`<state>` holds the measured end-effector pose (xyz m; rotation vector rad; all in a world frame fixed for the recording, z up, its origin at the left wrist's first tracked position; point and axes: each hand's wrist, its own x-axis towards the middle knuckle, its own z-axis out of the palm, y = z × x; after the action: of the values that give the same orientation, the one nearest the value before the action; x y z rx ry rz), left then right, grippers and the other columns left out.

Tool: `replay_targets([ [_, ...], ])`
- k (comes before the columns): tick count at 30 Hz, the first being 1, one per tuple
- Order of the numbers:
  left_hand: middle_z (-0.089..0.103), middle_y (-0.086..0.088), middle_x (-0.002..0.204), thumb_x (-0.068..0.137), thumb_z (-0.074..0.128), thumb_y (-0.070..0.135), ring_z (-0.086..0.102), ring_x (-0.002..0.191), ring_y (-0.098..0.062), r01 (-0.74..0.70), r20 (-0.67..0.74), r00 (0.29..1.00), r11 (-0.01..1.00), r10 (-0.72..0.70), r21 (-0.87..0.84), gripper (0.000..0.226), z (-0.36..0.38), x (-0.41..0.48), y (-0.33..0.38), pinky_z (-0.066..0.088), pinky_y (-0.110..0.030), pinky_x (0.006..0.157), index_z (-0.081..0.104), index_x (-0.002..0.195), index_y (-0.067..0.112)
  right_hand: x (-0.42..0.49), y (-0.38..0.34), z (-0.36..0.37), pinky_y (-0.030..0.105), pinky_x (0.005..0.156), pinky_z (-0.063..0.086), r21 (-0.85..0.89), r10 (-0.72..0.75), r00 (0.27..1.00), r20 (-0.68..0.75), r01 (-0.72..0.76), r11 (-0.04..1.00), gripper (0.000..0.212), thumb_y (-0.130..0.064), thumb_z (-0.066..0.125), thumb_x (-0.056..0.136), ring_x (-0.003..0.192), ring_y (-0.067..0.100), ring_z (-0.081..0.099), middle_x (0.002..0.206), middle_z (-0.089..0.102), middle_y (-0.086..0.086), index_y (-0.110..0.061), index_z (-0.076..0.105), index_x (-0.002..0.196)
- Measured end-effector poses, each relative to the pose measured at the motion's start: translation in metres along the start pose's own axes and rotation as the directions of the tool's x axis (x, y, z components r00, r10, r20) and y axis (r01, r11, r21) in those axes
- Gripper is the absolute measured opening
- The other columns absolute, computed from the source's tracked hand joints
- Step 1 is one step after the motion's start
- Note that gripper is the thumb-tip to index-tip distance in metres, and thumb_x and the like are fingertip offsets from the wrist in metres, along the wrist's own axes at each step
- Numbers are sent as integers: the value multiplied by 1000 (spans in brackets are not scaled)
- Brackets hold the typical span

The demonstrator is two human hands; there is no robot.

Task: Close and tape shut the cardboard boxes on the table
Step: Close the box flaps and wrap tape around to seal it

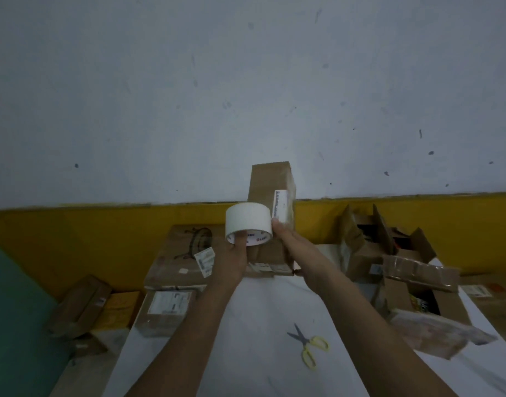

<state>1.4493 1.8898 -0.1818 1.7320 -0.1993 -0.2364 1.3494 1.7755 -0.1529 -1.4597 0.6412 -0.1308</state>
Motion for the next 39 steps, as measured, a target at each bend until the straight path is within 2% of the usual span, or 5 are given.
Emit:
replay_targets([
  [10, 64, -7, 83, 104, 41, 32, 61, 77, -24, -130, 142, 985, 959, 97, 250, 32, -18, -2, -2, 54, -39, 67, 61, 93, 10, 15, 39, -11, 34, 71, 47, 35, 133, 991, -12, -133, 991, 75, -73, 60, 75, 98, 21, 62, 111, 66, -1, -30, 51, 135],
  [21, 70, -15, 98, 89, 50, 44, 69, 85, -32, -77, 122, 991, 982, 56, 173, 22, -41, 16, -48, 58, -59, 71, 62, 88, 26, 22, 59, -33, 61, 99, 46, 379, 164, 975, 147, -209, 901, 68, -68, 61, 78, 110, 39, 64, 121, 68, 14, -30, 51, 134],
  [27, 69, -7, 105, 94, 57, 46, 68, 90, -23, 438, 227, 894, 862, -387, -256, 35, -15, -6, -52, 57, -35, 71, 57, 116, 19, 21, 103, -10, 65, 105, 38, 591, 114, 931, 347, -312, 744, 62, -63, 47, 92, 119, 45, 58, 130, 61, 24, -19, 51, 136],
  [32, 58, -13, 132, 102, 46, 37, 58, 113, -27, 216, 70, 971, 966, -228, 139, 49, -21, -10, -121, 45, -27, 77, 42, 143, 12, 46, 153, 7, 38, 93, 54, 102, 214, 973, -91, -205, 973, 36, -39, 47, 102, 102, 22, 67, 115, 70, 5, -17, 64, 125],
  [39, 44, -11, 147, 100, 45, 36, 56, 121, -31, 230, 36, 965, 903, -261, 362, 67, -5, -27, -260, 55, -50, 90, 10, 157, 27, 81, 249, 42, 23, 68, 45, -114, 411, 909, -74, -417, 902, 52, -57, 42, 98, 105, 19, 56, 133, 57, 5, -23, 51, 136],
])
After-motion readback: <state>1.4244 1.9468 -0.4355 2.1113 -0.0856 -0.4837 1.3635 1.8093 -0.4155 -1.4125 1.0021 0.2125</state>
